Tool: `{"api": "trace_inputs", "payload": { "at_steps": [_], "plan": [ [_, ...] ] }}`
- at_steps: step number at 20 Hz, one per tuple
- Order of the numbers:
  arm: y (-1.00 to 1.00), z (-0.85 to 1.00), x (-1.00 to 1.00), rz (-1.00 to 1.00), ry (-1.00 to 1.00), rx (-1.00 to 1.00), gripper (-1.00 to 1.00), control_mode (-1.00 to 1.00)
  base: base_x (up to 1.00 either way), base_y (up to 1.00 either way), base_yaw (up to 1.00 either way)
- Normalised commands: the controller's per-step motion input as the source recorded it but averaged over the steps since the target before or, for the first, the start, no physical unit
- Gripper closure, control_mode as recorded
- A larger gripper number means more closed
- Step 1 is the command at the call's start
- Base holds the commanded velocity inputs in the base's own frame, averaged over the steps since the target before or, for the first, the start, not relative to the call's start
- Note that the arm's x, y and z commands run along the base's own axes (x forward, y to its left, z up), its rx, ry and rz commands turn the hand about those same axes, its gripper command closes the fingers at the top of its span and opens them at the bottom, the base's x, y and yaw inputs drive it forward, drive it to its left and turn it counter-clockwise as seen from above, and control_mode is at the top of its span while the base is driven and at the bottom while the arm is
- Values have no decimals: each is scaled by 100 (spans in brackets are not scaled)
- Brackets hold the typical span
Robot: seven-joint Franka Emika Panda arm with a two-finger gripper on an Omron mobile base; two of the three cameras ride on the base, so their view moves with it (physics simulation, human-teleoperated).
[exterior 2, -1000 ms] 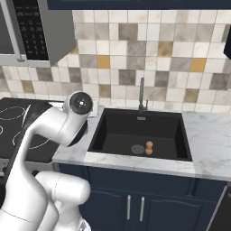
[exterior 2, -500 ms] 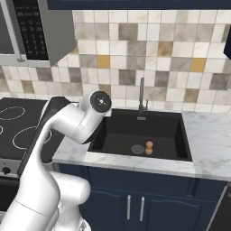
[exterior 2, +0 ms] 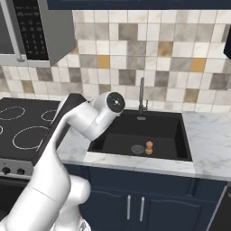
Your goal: Open the cabinet, pick the kettle from the cabinet, and place it in the sink.
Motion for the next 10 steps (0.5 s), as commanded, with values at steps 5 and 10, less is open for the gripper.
{"api": "trace_inputs", "payload": {
  "at_steps": [5,10],
  "plan": [
    [-15,-20,26,9,0,0,100,-100,0,0,0],
    [-18,-21,25,10,0,0,100,-100,0,0,0]
  ]
}}
